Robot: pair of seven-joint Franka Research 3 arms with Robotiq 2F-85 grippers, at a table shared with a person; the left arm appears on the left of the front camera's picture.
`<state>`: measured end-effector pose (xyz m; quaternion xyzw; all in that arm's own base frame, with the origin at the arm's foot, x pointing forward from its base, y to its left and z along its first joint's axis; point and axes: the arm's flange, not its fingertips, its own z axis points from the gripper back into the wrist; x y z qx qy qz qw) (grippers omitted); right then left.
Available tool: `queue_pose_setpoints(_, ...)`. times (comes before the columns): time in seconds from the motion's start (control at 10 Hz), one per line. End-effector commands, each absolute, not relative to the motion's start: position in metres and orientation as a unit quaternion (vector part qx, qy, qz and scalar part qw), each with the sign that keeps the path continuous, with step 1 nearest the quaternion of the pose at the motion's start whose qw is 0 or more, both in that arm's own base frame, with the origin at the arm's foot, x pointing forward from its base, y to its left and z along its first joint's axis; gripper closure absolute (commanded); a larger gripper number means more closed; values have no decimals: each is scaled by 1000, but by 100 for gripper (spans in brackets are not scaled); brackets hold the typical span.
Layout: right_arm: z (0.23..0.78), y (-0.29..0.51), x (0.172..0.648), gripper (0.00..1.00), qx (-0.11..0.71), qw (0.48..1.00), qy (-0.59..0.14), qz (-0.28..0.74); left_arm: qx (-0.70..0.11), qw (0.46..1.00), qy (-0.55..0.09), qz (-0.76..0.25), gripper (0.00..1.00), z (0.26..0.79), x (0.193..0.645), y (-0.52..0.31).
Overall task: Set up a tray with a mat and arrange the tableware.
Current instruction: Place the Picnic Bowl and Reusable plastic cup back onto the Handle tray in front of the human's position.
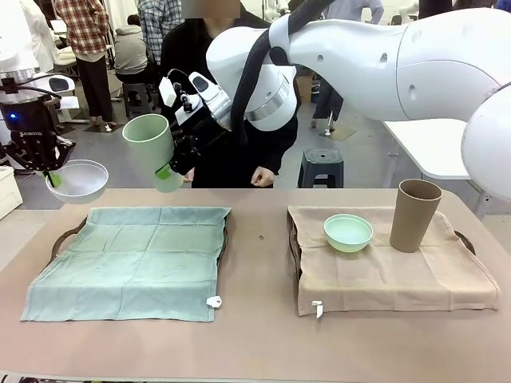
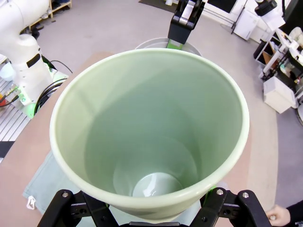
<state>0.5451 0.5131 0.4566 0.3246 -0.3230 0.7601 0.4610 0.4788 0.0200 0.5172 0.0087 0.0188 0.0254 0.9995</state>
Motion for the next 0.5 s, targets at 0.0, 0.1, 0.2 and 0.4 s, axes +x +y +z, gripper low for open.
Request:
queue_pose_setpoints(0.0,433,507,552,17,360,465,-331,738,-13,999,42,19,96,498,490,19)
queue_pose_setpoints(0.1,412,504,558,17,385,465,-328,727,-19,998,60,20,96,479,499,17)
queue_pose_setpoints(0.2,394,502,563,17,413,466,-333,709,-33,996,81,25,96,459,506,15)
queue_pose_setpoints(0.4,369,501,568,17,441,466,-334,690,-63,990,116,42,96,425,519,13)
